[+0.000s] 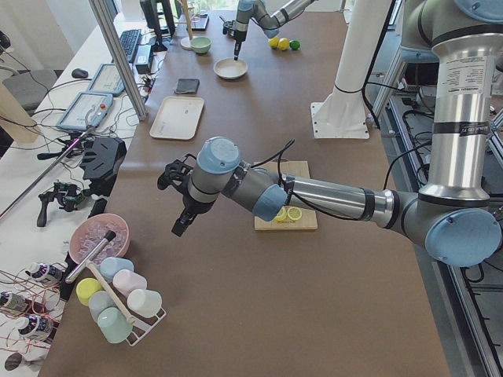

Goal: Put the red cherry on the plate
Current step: 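Slide the white plate with the right gripper toward the table centre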

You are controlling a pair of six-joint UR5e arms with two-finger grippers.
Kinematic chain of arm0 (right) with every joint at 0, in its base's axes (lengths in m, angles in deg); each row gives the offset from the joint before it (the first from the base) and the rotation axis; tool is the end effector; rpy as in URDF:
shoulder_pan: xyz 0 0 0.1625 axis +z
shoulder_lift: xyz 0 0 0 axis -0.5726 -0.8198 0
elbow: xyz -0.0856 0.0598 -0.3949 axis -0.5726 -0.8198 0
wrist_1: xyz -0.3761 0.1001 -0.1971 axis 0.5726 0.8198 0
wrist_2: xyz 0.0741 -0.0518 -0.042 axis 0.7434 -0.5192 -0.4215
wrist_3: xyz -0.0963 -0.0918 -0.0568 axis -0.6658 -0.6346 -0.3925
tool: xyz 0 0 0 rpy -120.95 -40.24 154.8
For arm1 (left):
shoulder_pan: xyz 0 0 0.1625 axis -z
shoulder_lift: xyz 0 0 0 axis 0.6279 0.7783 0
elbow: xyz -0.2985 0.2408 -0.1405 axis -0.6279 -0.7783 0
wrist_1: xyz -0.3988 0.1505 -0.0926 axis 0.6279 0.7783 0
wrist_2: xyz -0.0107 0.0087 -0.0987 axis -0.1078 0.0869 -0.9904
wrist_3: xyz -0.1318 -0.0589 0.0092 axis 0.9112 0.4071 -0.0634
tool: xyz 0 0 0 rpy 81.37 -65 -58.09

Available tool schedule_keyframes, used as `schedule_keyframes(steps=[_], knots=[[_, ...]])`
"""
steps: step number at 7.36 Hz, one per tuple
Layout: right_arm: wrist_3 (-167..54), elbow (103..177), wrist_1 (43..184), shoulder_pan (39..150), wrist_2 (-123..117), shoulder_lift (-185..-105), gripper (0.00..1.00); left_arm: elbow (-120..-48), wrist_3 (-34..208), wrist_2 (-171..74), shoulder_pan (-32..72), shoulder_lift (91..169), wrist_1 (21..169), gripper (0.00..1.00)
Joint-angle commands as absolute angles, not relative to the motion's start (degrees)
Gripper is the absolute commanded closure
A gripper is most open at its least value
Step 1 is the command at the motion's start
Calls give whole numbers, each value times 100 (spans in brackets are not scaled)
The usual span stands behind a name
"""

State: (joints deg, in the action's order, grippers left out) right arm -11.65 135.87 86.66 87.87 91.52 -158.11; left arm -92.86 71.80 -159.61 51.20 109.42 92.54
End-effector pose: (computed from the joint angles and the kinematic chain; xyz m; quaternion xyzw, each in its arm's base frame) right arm -0.3232 -0.5395 0.5410 0.0867 -0.4294 0.0954 0.8938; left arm -0.0367 -0.5464 0.5390 0.2651 0.3452 0.1053 0.8942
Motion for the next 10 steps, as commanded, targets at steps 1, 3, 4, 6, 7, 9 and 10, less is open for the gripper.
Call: schedule_keyframes(steps=[1, 3, 4, 6, 7, 9, 10], knots=[[-442, 14359, 8797, 8706, 9212, -15755, 100, -9286, 7189, -15962, 5120, 10942, 9254, 2], [691, 15038, 9489, 8024, 8829, -15239, 100, -9303, 7189, -15962, 5120, 10916, 9254, 2], [1158, 15005, 9867, 7323, 8043, -14775, 100, -9321, 7189, -15962, 5128, 10890, 9254, 2], [1870, 14953, 10528, 6390, 7126, -13939, 100, -9356, 7181, -15971, 5155, 10854, 9254, 2], [2022, 14778, 10591, 6028, 6720, -13691, 100, -9365, 7181, -15971, 5163, 10854, 9254, 2], [2173, 14190, 10758, 5726, 6314, -13137, 100, -9365, 7172, -15971, 5181, 10767, 9254, 2], [2112, 14170, 10758, 5726, 6295, -13135, 38, -9443, 7172, -15971, 5181, 10688, 9254, 2]])
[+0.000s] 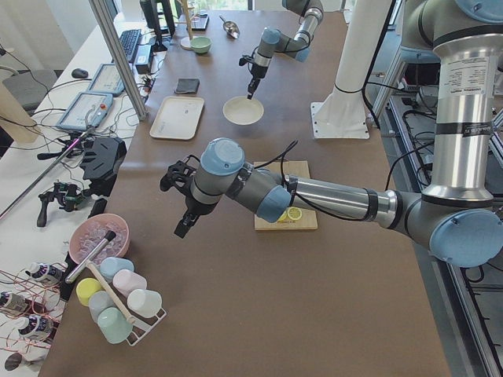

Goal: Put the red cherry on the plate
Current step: 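Release the plate and withdraw the right arm while the left arm reaches the cutting board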

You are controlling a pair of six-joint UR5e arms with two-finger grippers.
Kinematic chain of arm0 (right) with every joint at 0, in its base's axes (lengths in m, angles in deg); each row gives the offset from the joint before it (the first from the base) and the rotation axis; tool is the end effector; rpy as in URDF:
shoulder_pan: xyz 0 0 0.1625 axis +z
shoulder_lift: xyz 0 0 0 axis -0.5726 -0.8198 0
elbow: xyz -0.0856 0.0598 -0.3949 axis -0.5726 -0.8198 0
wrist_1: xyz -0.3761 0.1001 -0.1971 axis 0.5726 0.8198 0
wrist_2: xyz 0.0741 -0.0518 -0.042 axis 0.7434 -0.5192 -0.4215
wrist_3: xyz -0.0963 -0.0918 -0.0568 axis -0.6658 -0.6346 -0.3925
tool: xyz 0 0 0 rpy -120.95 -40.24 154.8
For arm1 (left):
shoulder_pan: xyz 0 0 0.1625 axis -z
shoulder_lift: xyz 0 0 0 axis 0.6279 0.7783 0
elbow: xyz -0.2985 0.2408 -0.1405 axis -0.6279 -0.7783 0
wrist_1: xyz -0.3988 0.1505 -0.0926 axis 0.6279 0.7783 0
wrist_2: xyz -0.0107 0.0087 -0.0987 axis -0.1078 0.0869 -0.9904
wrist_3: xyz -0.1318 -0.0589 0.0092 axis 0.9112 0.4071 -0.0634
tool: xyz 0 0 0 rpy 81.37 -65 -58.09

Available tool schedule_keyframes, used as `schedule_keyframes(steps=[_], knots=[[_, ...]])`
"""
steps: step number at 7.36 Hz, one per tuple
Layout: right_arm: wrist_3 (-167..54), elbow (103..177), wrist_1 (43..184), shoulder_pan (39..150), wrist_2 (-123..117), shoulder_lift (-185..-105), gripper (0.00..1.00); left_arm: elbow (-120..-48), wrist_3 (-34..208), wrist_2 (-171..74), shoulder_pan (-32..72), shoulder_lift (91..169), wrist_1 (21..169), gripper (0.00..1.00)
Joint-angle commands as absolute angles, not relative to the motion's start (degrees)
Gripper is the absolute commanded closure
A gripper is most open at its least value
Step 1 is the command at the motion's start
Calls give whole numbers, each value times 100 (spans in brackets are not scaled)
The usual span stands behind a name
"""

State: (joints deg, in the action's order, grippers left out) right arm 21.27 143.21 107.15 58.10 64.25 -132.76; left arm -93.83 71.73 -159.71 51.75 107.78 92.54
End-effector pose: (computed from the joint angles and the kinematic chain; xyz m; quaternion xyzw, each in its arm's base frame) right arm -0.6079 -0.4054 0.2381 0.0822 -0.4807 0.2049 0.8487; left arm -0.0416 -0.5345 0.5450 0.2616 0.3451 0.0998 0.8958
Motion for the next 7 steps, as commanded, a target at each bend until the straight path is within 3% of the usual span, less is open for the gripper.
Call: schedule_keyframes(steps=[1, 4, 7], knots=[[2051, 14170, 10767, 5726, 6181, -13144, 0, -9470, 7163, -15971, 5181, 10618, 9254, 2], [1079, 14790, 11535, 6765, 7166, -13249, 0, -9811, 8349, -16171, 5120, 10486, 9228, 1], [-800, 15741, 12226, 8366, 8550, -14255, 0, -10691, 10189, -16164, 4140, 9687, 9621, 2]])
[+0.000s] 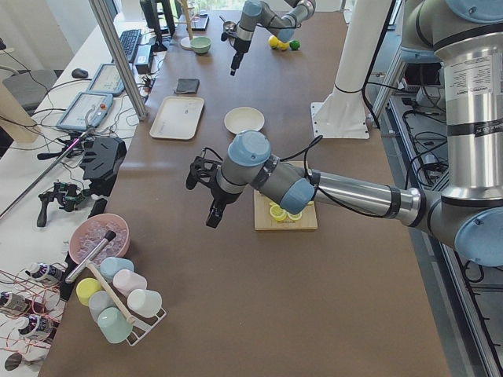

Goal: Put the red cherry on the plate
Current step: 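Release the plate and withdraw the right arm while the left arm reaches the cutting board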

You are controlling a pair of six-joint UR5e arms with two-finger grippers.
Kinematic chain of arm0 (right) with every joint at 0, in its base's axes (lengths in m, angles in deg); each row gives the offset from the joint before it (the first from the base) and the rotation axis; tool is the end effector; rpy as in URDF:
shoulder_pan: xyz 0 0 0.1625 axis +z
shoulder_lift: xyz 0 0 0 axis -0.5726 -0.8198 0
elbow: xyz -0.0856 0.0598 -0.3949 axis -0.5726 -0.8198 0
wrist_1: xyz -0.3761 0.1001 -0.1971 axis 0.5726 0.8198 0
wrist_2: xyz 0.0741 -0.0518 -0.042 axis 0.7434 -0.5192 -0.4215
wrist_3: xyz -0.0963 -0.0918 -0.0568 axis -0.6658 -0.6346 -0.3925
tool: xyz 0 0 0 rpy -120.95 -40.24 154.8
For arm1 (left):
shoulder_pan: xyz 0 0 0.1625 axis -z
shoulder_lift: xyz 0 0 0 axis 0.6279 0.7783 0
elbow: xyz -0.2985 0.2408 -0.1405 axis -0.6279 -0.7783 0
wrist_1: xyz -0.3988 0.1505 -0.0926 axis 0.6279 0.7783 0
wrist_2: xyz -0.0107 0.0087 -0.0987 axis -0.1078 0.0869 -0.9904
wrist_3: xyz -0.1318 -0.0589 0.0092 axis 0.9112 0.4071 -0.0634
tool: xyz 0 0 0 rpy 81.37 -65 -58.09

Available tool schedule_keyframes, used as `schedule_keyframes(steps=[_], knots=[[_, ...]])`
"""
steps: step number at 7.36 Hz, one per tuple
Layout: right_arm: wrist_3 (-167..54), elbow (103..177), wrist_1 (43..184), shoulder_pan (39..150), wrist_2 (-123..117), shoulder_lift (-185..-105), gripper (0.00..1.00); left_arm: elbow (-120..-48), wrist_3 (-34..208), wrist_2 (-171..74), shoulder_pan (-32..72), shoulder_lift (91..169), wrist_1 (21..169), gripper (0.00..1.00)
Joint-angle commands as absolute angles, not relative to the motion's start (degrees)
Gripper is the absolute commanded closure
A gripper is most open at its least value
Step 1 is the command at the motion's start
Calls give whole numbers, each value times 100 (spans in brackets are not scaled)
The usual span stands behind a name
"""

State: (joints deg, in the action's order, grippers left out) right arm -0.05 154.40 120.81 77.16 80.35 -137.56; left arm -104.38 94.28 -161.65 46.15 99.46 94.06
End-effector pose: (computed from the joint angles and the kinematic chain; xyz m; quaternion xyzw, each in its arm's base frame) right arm -0.4208 -0.5081 0.2395 0.1033 -0.4330 0.1335 0.8854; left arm 0.0090 -0.4745 0.5104 0.1937 0.4159 -0.0152 0.8884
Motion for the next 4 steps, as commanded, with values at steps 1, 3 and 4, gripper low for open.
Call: schedule_keyframes(steps=[1, 3, 4], knots=[[-1667, 15908, 12243, 8858, 8893, -14669, 0, -10692, 11161, -16060, 3500, 9677, 10024, 2], [-3163, 15910, 12226, 9948, 9911, -15242, 0, -10692, 12614, -15088, 2034, 9668, 10824, 2], [-3901, 15884, 12235, 10371, 10203, -15540, 0, -10684, 13169, -14404, 1321, 9676, 11019, 2]])
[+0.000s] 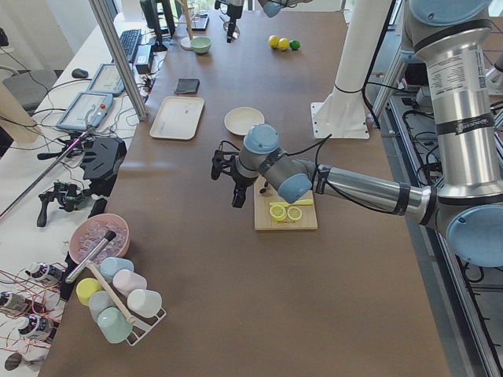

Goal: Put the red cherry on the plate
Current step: 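Release the plate and withdraw the right arm while the left arm reaches the cutting board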

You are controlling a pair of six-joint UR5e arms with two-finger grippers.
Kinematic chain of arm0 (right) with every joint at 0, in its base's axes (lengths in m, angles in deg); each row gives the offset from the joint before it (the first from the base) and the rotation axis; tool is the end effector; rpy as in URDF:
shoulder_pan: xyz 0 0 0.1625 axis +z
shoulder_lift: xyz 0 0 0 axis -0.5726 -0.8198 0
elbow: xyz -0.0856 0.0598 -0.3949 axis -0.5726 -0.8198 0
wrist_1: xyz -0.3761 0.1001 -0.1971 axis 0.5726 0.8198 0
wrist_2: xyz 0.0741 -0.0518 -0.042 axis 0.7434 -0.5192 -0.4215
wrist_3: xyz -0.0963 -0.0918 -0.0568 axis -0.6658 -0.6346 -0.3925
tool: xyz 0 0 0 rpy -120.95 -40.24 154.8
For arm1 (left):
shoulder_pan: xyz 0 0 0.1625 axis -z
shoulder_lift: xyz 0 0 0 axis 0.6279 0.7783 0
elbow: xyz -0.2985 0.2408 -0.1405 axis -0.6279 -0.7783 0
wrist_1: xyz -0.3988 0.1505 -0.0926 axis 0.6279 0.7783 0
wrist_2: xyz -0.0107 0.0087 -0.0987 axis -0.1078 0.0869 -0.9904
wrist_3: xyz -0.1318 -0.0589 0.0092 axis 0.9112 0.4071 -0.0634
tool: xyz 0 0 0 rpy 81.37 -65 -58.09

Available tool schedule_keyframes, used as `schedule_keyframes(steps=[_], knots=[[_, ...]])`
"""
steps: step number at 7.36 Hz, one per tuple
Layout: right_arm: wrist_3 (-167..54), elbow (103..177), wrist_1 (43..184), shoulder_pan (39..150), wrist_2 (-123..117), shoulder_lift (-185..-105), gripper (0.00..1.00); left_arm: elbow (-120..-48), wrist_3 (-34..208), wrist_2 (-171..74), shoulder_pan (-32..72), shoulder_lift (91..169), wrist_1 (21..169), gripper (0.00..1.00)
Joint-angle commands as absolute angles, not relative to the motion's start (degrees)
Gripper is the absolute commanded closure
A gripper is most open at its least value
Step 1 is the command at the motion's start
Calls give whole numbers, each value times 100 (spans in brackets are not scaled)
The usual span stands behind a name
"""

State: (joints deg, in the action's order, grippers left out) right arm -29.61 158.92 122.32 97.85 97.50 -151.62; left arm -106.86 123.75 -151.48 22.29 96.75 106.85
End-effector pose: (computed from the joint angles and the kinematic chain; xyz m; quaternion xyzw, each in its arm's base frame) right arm -0.2193 -0.5480 0.3461 0.1146 -0.4079 0.0283 0.9054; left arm 0.1807 -0.4361 0.4874 0.1268 0.4578 -0.0525 0.8784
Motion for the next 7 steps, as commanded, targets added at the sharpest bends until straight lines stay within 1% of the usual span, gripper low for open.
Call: schedule_keyframes(steps=[1, 3, 4, 6, 7], knots=[[-4370, 15884, 12217, 10679, 10362, -15831, 0, -10684, 13688, -13902, 748, 9737, 11047, 2], [-5031, 15875, 12200, 11050, 10417, -16210, 0, -10640, 13887, -13196, 60, 9782, 11047, 3], [-5042, 15875, 12191, 11086, 10417, -16255, 0, -10622, 13887, -12976, -247, 9817, 11047, 8], [-5042, 15866, 12191, 11096, 10417, -16264, 0, -10552, 13878, -12658, -793, 9826, 11038, 26], [-5042, 15866, 12191, 11096, 10417, -16290, 0, -10465, 13869, -12649, -882, 9817, 11038, 31]])
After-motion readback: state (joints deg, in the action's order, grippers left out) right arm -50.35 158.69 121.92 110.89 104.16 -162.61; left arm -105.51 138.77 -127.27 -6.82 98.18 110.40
